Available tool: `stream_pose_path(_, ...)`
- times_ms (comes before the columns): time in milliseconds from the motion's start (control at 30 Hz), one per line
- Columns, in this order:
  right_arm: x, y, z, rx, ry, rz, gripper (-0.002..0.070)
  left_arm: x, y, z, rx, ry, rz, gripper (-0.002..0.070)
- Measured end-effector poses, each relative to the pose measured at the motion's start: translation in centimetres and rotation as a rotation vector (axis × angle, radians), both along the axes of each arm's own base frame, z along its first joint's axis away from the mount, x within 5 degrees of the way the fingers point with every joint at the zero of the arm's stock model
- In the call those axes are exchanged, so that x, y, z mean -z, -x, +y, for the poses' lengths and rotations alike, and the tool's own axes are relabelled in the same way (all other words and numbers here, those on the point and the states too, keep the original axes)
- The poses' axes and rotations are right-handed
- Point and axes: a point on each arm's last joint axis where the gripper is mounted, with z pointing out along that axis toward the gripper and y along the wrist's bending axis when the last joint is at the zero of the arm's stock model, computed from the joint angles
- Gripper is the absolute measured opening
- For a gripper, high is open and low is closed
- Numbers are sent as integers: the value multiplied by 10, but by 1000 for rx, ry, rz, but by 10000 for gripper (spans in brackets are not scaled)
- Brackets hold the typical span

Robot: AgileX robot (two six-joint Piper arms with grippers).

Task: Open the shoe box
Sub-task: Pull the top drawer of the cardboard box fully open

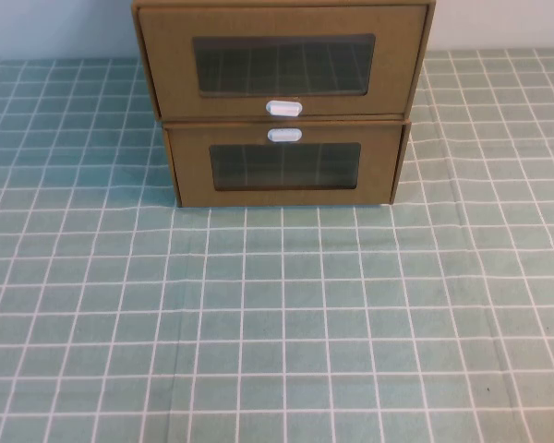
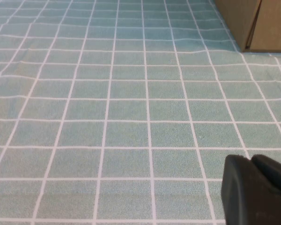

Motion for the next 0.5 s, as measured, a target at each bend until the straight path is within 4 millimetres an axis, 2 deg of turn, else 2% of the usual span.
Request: stream_pose_path(500, -2, -1, 0, 1, 2, -28, -14, 0, 0, 0, 0, 0, 0, -4)
